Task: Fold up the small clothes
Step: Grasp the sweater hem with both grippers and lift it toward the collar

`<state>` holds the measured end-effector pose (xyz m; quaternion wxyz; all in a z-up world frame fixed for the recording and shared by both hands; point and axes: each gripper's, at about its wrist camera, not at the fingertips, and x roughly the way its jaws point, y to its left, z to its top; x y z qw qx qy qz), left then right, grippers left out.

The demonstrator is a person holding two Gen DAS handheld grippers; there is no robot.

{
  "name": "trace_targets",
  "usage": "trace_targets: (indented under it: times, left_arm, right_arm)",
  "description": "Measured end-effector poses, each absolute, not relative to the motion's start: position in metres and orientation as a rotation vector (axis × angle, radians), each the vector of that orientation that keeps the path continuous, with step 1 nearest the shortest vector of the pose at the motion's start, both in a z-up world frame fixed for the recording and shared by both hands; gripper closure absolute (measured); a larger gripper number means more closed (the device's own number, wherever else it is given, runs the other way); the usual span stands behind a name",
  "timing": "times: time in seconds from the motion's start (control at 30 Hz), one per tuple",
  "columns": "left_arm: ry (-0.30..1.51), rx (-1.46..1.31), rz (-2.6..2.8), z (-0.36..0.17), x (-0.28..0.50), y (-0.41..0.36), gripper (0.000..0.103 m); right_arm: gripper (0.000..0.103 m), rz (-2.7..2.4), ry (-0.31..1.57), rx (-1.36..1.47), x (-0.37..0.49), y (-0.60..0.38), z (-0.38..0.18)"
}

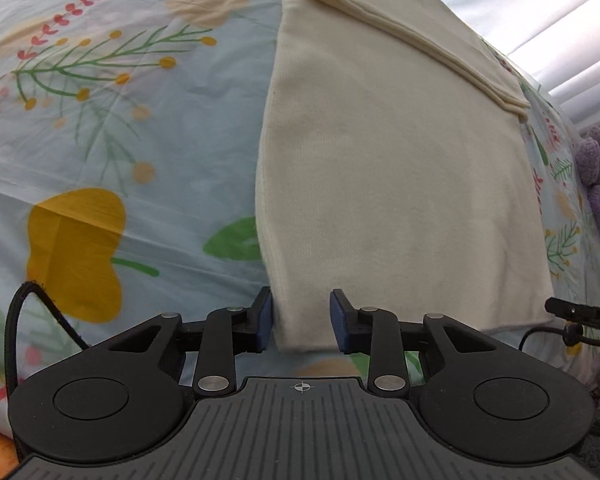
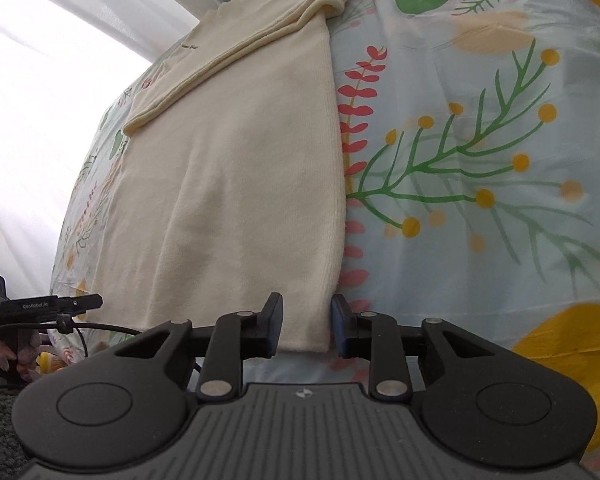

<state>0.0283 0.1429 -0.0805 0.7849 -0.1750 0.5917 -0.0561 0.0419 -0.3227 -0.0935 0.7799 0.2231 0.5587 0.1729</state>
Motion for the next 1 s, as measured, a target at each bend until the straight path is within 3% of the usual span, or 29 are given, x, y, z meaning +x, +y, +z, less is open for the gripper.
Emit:
trace_targets:
  times: [0.07,0.13,0.2,0.27,0.47,0.67,0.9,1.0]
  left_arm:
    - [1.293,-0.401,-0.141,-0.082,0.027,0.145,0.075]
    - [1.296,-0.430,-0.172,-0.082,0.026,0.146,0.087]
    - [1.289,-0.439,-0.206,-0.081,0.026,0.146,0.093]
    - [1.283,-0.420,-0.221,-0.080,0.028,0.144,0.094]
    - [1.156,-0.475,-0.278,-0.054,0.040,0.147,0.095]
    - [0.974,-0.467,-0.287,-0.024,0.103,0.143,0.095]
    - [0.888,-0.449,-0.147,-0.053,0.180,0.148,0.094]
    - [0.858,-0.416,-0.074,-0.062,0.187,0.152,0.089]
  right_arm:
    - [0.078,0.385,1.208,0.479,0.043,-0.320,-0.094]
    - [0.080,0.398,1.208,0.472,0.042,-0.316,-0.094]
    - [0.092,0.406,1.209,0.461,0.044,-0.312,-0.094]
    - [0.096,0.397,1.208,0.442,0.044,-0.310,-0.095]
    - [0.097,0.412,1.132,0.478,0.053,-0.312,-0.079]
    - [0.098,0.413,0.961,0.448,0.109,-0.298,-0.047]
    - [0.097,0.280,0.860,0.313,0.183,-0.271,-0.050]
    - [0.096,0.205,0.830,0.282,0.197,-0.269,-0.056]
